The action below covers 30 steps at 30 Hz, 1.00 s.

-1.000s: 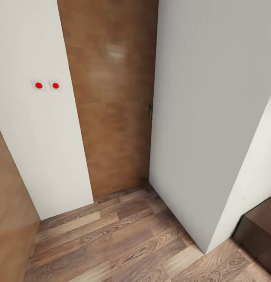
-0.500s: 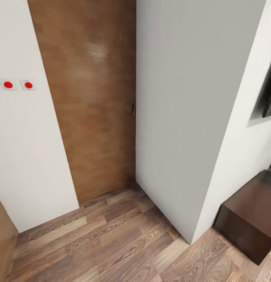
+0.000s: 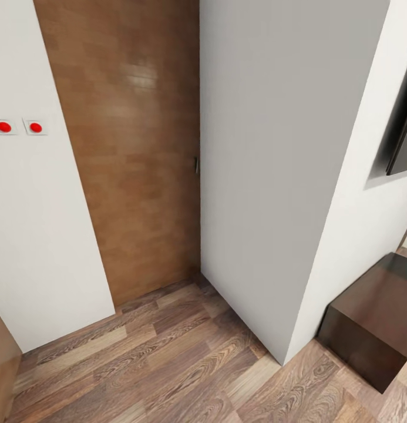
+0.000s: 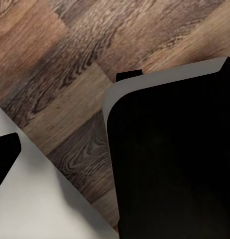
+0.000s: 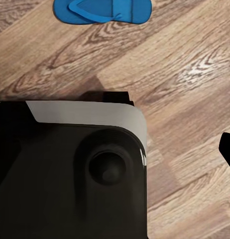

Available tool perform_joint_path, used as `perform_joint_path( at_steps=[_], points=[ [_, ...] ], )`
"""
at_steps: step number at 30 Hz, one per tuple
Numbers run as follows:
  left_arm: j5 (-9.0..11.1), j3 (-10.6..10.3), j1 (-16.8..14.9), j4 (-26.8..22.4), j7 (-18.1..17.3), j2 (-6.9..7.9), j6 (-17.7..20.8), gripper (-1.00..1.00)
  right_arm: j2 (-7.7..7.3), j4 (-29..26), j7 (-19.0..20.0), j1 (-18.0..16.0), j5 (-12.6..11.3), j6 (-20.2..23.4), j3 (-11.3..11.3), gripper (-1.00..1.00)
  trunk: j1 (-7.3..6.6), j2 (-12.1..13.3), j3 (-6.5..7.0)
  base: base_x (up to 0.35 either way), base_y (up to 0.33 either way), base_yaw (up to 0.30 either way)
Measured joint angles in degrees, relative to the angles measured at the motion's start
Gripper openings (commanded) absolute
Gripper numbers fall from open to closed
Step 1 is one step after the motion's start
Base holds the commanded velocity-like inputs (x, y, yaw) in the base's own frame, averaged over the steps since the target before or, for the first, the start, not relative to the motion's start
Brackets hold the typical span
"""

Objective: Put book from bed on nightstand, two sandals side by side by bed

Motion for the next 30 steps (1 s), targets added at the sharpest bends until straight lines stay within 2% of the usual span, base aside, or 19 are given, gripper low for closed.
perform_joint_path(
  at_steps=[15,30],
  points=[
    [0.0,0.0,0.0,0.0,0.0,0.02,0.0,1.00,0.04,0.0,0.0,0.0,0.0,0.0,0.0,1.00,0.00,0.0,0.00,0.000,0.040,-0.109],
    [0.0,0.0,0.0,0.0,0.0,0.06,0.0,1.00,0.08,0.0,0.0,0.0,0.0,0.0,0.0,1.00,-0.01,0.0,0.00,0.018,0.006,-0.030]
  ],
)
